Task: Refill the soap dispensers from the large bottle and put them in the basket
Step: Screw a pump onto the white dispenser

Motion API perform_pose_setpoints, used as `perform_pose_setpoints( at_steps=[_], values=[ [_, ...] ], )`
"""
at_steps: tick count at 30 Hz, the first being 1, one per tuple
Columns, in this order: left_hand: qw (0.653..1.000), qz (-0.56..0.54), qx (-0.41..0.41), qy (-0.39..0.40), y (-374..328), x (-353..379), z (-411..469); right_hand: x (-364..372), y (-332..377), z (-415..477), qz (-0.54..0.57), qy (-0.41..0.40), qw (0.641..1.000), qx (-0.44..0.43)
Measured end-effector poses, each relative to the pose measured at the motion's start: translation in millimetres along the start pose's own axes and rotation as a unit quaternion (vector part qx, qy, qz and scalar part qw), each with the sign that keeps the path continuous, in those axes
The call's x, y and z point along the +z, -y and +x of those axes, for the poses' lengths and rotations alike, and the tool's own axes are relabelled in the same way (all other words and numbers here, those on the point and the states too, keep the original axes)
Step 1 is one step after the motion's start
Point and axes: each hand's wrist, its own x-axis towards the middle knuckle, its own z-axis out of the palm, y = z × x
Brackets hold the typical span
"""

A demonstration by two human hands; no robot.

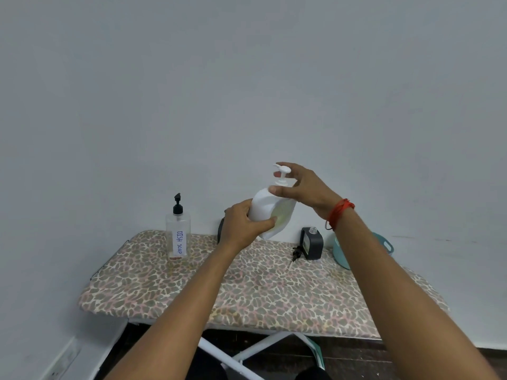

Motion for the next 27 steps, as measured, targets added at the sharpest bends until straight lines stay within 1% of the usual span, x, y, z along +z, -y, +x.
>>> perform_pose_setpoints(
  at_steps=[2, 4, 5, 6, 9, 11, 12, 14, 16, 18, 20, 22, 24, 27],
  values=[
    [1.000, 0.001, -0.011, -0.007, 2.1, -2.9, 1.4, -7.0, -4.2, -4.8, 0.078, 0.047, 0.996, -0.017],
    [1.000, -0.008, -0.017, -0.012, 1.0, -2.6, 1.1, -9.5, -6.9, -7.2, 0.127, 0.040, 0.991, -0.031],
    [1.000, -0.011, -0.017, -0.015, -0.7, -1.3, 0.5, -8.7, -6.7, -7.2, 0.128, 0.021, 0.991, -0.030],
    [1.000, -0.011, -0.015, -0.018, -2.6, 0.3, -0.5, -6.1, -5.6, -6.4, 0.113, -0.004, 0.993, -0.023],
    [1.000, -0.005, 0.001, -0.010, -6.2, 6.4, -4.4, 10.9, 0.7, -5.4, 0.005, -0.106, 0.994, 0.006],
    [1.000, -0.009, 0.003, -0.005, -7.5, 8.9, -6.3, 20.4, 4.2, -4.7, -0.015, -0.157, 0.987, 0.021],
    [1.000, -0.012, 0.004, -0.005, -7.4, 9.2, -7.0, 21.5, 4.8, -4.0, -0.008, -0.162, 0.986, 0.026],
    [1.000, -0.011, 0.005, -0.011, -5.9, 7.1, -8.2, 16.1, 4.7, -3.2, 0.032, -0.128, 0.991, 0.036],
    [1.000, -0.006, -0.001, -0.018, -2.7, 2.4, -8.5, 5.5, -0.3, -4.7, 0.072, -0.048, 0.995, 0.039],
    [1.000, 0.001, -0.004, -0.016, 1.6, -1.3, -8.1, -2.4, -5.6, -7.8, 0.084, 0.025, 0.996, 0.021],
    [1.000, 0.005, -0.007, -0.012, 2.6, -2.2, -8.4, -4.8, -6.8, -10.9, 0.097, 0.045, 0.994, 0.003],
    [1.000, -0.003, -0.008, -0.015, 1.9, -0.3, -9.0, -1.8, -5.6, -12.8, 0.115, 0.018, 0.993, -0.003],
    [1.000, -0.015, -0.005, -0.027, -0.4, 3.5, -9.8, 5.4, -5.0, -11.7, 0.128, -0.032, 0.991, -0.010],
    [0.999, -0.020, 0.002, -0.040, -2.1, 9.4, -11.0, 19.2, -7.7, -7.4, 0.107, -0.104, 0.989, -0.001]
  ],
)
